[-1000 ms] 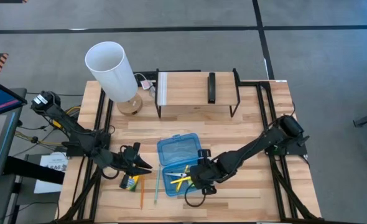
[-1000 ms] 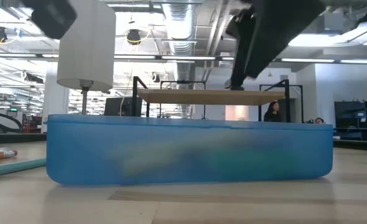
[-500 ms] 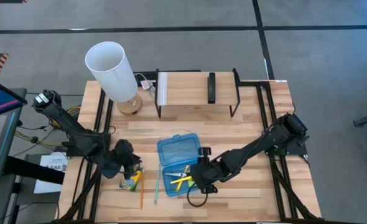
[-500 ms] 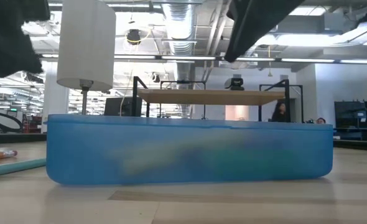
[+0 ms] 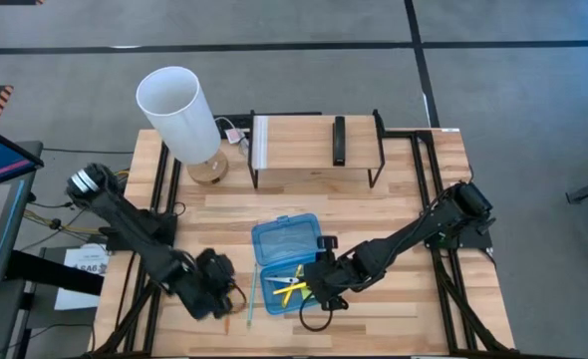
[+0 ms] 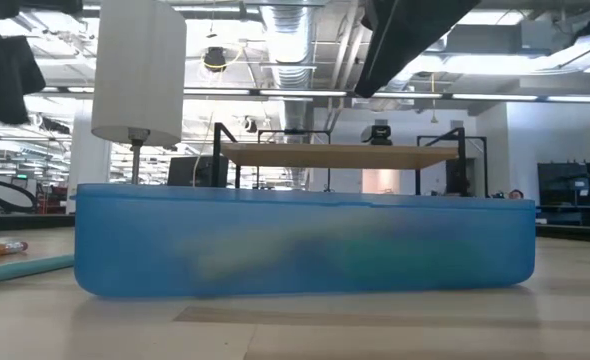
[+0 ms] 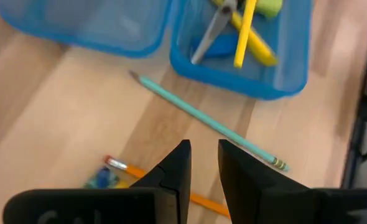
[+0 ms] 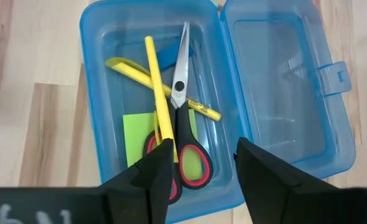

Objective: Pack school essentials
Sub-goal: Put the light blue pencil into the blue supply box

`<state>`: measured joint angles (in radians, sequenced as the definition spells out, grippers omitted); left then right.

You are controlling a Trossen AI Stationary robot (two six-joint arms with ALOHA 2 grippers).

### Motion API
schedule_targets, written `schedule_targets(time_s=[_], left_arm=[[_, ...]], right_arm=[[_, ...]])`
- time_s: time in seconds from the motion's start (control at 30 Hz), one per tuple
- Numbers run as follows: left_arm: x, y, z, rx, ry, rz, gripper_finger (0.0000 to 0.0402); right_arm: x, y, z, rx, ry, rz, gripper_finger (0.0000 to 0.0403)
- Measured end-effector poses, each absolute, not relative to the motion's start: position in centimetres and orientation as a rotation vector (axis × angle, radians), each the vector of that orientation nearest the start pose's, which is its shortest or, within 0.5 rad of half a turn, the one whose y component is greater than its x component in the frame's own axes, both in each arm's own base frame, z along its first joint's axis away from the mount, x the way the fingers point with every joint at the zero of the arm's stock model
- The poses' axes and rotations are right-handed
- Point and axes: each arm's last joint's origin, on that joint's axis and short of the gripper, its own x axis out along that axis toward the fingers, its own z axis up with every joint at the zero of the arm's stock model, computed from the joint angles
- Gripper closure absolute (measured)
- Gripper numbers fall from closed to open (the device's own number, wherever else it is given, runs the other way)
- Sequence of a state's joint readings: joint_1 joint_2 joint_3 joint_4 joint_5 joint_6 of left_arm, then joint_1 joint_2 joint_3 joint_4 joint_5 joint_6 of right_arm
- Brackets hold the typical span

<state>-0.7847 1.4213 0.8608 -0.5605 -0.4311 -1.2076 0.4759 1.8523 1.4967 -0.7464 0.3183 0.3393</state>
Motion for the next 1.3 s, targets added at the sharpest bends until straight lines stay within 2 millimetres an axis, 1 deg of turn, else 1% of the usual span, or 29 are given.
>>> schedule_targets(time_s=[0.1,0.27,0.4,0.5,0.67,0.83,1.0,1.17,1.3], left_arm=[[21.2,-19.2,19.4,-0.441,0.978,0.290,0.0334],[24.0,-21.5,18.6,-0.422,1.043,0.259,0.0317],[25.4,-22.8,18.3,-0.422,1.051,0.252,0.0287],[25.9,-23.3,17.6,-0.464,1.069,0.281,0.0259],[26.2,-23.3,16.5,-0.560,1.078,0.375,0.0224],[26.6,-23.0,15.5,-0.577,1.098,0.422,0.0216],[27.4,-22.4,13.7,-0.590,1.179,0.457,0.0223],[27.8,-22.0,13.0,-0.601,1.229,0.478,0.0237],[27.4,-21.5,12.9,-0.588,1.274,0.542,0.0266]], right_arm=[[34.8,16.9,24.3,-0.117,1.018,-0.032,0.0217],[34.8,16.9,24.3,-0.114,1.018,-0.034,0.0218],[34.8,16.9,24.3,-0.111,1.020,-0.036,0.0216],[34.8,16.9,24.3,-0.111,1.020,-0.036,0.0217],[34.8,16.9,24.3,-0.108,1.019,-0.038,0.0221],[34.8,16.9,24.3,-0.106,1.017,-0.037,0.0222],[34.9,16.9,24.4,-0.102,1.009,-0.036,0.0222],[34.9,17.0,24.4,-0.107,1.006,-0.031,0.0222],[34.9,17.0,24.4,-0.107,1.006,-0.031,0.0222]])
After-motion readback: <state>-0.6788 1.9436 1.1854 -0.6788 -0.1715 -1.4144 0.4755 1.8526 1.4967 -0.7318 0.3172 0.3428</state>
